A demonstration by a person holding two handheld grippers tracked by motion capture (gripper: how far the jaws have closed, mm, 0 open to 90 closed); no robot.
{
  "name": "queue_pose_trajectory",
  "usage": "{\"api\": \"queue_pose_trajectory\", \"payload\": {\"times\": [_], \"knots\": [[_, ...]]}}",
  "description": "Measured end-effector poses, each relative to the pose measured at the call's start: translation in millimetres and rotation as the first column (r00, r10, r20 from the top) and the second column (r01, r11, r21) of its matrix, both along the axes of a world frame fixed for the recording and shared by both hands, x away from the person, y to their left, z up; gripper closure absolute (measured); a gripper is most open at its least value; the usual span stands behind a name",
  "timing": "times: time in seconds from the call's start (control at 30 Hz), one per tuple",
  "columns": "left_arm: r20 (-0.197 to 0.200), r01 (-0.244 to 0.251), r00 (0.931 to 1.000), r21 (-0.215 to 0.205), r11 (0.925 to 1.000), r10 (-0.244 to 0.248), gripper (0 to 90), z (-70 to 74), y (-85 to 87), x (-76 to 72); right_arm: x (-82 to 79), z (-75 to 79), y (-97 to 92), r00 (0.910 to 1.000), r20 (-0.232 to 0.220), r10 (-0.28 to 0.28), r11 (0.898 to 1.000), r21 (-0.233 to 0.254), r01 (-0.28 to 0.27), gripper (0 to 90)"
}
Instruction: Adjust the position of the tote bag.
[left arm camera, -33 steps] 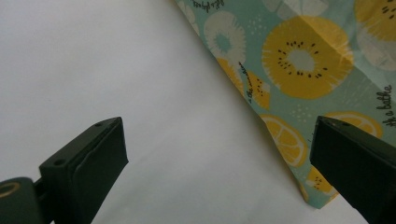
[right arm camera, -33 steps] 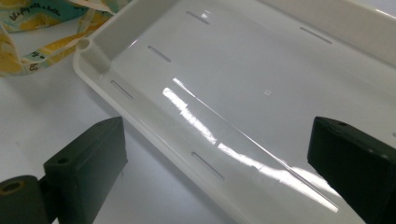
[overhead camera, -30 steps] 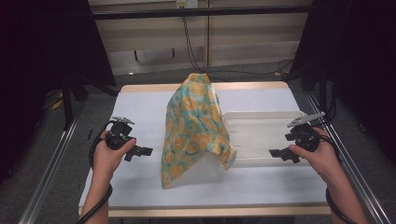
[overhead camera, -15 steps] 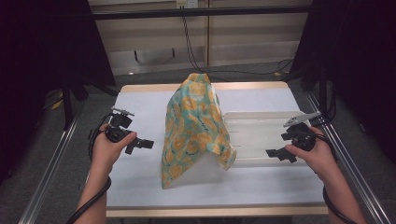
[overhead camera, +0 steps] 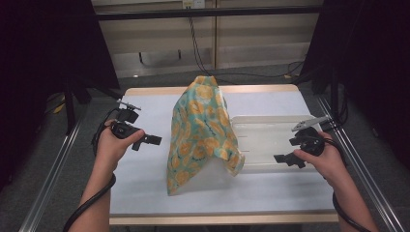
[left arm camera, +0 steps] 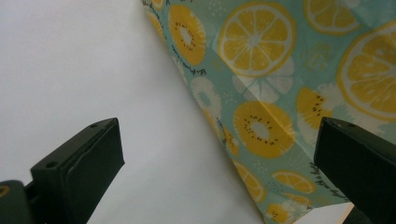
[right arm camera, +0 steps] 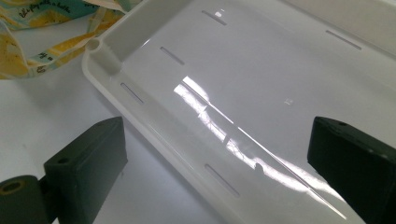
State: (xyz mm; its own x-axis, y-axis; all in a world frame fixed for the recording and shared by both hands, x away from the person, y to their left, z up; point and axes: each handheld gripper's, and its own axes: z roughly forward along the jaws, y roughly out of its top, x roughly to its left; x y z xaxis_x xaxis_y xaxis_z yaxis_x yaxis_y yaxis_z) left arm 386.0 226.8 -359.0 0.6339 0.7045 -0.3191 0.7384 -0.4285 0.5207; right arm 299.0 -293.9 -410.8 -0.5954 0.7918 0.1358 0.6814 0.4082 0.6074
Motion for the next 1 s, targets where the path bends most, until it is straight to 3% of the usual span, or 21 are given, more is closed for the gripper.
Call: {"api": "queue_pose_trajectory", "payload": {"times": [0.1, 0.17, 0.2, 0.27, 0.33, 0.47, 0.73, 0.9, 1.0], "knots": [[0.005, 0.012, 0.9999, 0.014, 0.9998, -0.013, 1.2, 4.7, -0.9, 2.3, 0.3, -0.2, 1.0, 1.0000, 0.000, 0.004, 1.000, 0.001, -0.004, 4.2], [-0.001, 0.019, 0.9998, 0.011, 0.9998, -0.019, 1.2, 7.4, -0.6, 3.6, 0.5, -0.9, 1.5, 1.0000, 0.003, 0.008, 1.000, -0.007, -0.008, 4.2], [-0.001, -0.006, 1.0000, -0.004, 1.0000, 0.006, 1.2, 8.6, -2.0, 3.4, 0.6, -1.3, 1.4, 1.0000, 0.003, 0.009, 1.000, -0.001, -0.009, 4.2], [-0.018, 0.009, 0.9998, 0.007, 0.9999, -0.009, 1.2, 12.4, -0.5, 6.2, 0.7, -2.1, 1.0, 1.0000, 0.001, 0.008, 1.000, -0.001, -0.008, 4.2], [-0.016, -0.010, 0.9998, -0.003, 0.9999, 0.010, 1.2, 13.4, -1.5, 6.2, 0.8, -3.0, 1.2, 1.0000, -0.008, 0.004, 1.000, 0.000, -0.004, 4.2], [-0.003, 0.003, 1.0000, 0.026, 0.9997, -0.003, 1.2, 23.5, -3.1, 6.6, 0.7, -3.2, 2.0, 0.9999, -0.013, -0.001, 1.000, -0.003, 0.001, 4.2], [-0.001, 0.007, 1.0000, 0.030, 0.9995, -0.007, 1.0, 41.0, -12.7, 11.7, 0.3, -1.3, 1.7, 1.0000, 0.005, 0.004, 1.000, 0.007, -0.004, 4.3], [-0.005, 0.003, 1.0000, 0.005, 1.0000, -0.003, 0.9, 51.0, -22.4, 15.5, 0.8, -2.4, 1.4, 1.0000, 0.001, 0.001, 1.000, 0.001, -0.001, 4.3], [-0.007, 0.027, 0.9996, 0.004, 0.9996, -0.027, 0.9, 56.2, -27.9, 18.1, 1.0, -3.1, 1.4, 1.0000, -0.003, 0.003, 1.000, 0.006, -0.003, 4.2]]}}
